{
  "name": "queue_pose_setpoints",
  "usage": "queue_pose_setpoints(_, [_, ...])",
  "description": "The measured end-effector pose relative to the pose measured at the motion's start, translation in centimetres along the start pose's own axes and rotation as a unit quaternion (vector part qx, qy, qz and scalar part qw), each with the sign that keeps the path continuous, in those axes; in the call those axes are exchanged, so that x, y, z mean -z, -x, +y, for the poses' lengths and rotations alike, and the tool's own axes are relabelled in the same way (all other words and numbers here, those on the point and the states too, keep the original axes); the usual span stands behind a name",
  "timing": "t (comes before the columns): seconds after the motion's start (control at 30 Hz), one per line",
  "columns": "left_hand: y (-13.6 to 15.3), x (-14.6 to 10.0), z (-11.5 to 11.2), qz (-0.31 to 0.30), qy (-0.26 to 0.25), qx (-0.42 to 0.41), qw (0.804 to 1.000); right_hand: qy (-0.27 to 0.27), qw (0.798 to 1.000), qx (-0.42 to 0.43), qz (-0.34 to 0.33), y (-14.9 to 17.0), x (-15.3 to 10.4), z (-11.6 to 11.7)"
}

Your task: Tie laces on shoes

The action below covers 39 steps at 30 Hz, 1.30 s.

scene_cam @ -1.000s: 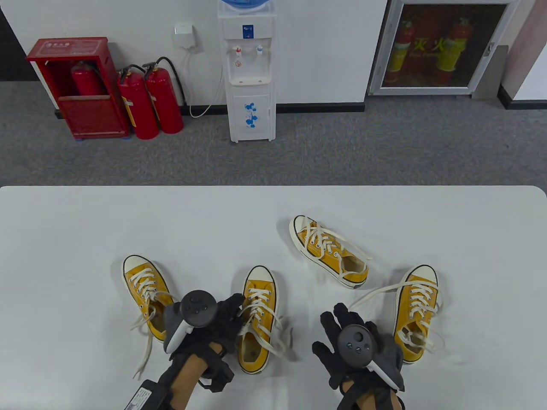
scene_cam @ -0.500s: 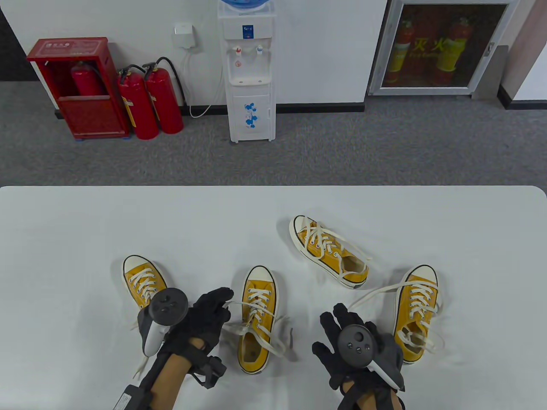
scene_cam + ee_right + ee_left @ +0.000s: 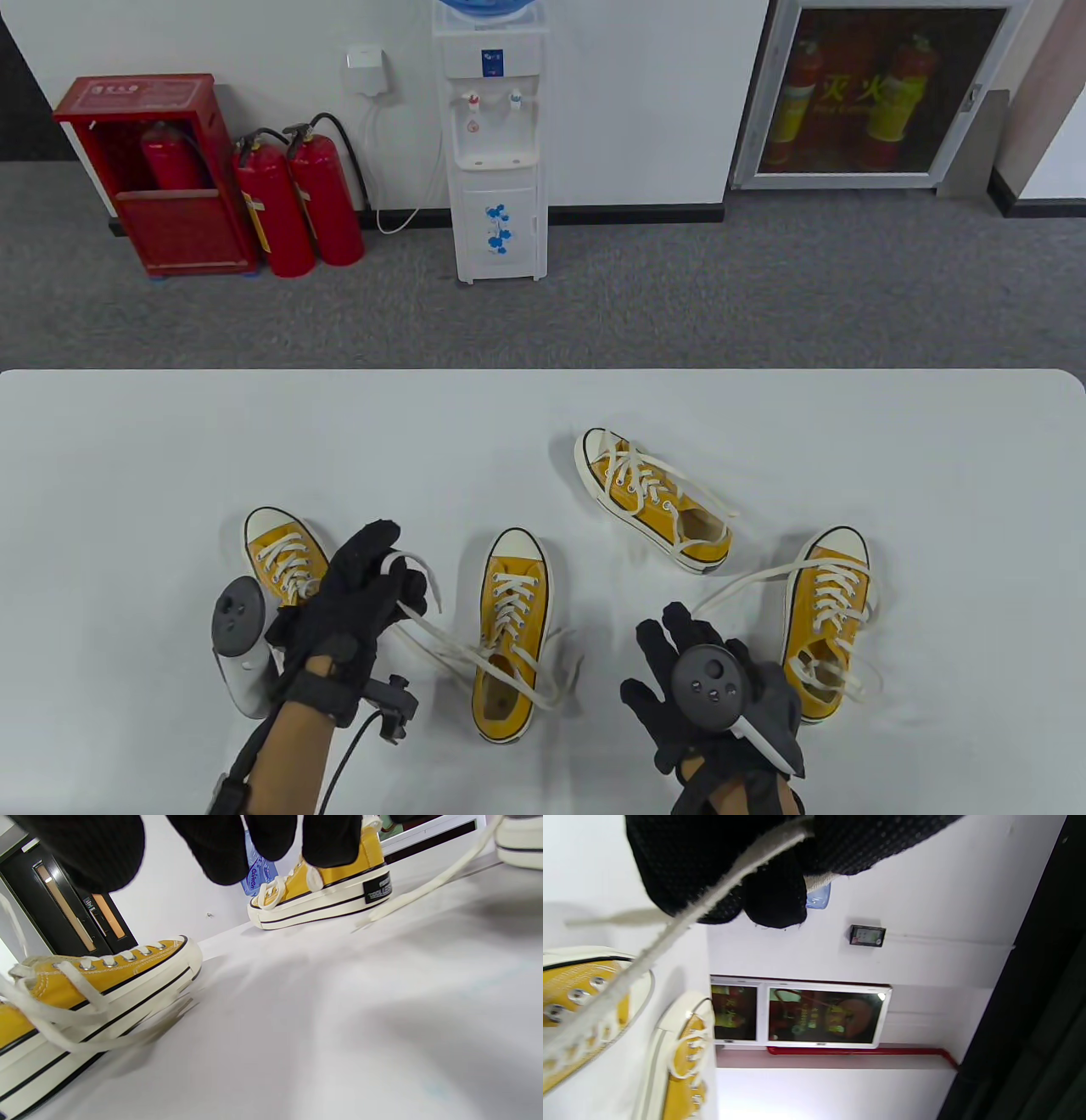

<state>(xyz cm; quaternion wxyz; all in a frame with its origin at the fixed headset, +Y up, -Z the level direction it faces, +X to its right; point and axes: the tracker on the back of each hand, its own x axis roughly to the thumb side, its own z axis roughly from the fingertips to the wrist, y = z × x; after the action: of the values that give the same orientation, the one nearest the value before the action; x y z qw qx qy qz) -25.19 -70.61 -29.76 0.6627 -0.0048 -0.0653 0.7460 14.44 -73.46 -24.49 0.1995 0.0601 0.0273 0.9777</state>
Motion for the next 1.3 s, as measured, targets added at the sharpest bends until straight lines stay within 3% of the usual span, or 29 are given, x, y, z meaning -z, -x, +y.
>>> queue_pose_setpoints(0.3, [-1.2, -1.5, 3.3, -0.009, -0.012, -0.023, 1.0, 0.0, 1.0, 0.004, 0.006, 0.2, 0.0, -0.1])
queue_pose_setpoints(0.57, [-0.3, -2.8, 6.7, 0.006, -0.052, 0.094, 0.994, 0.004, 1.0, 0.008, 0.011, 0.4, 0.1, -0.1])
queue_pose_setpoints(0.73, [0.1, -3.1, 7.3, 0.006, -0.078, 0.145, 0.986, 0.017, 1.0, 0.017, 0.011, 0.5, 0.2, -0.3])
queue_pose_setpoints(0.9, [0.9, -3.0, 7.6, 0.021, -0.09, 0.136, 0.986, 0.033, 0.999, 0.026, 0.011, 0.0, 0.7, -0.7])
queue_pose_setpoints(1.3, [1.8, -3.0, 8.0, 0.039, -0.099, 0.145, 0.984, 0.008, 0.999, 0.051, -0.01, -4.9, 3.4, -0.9])
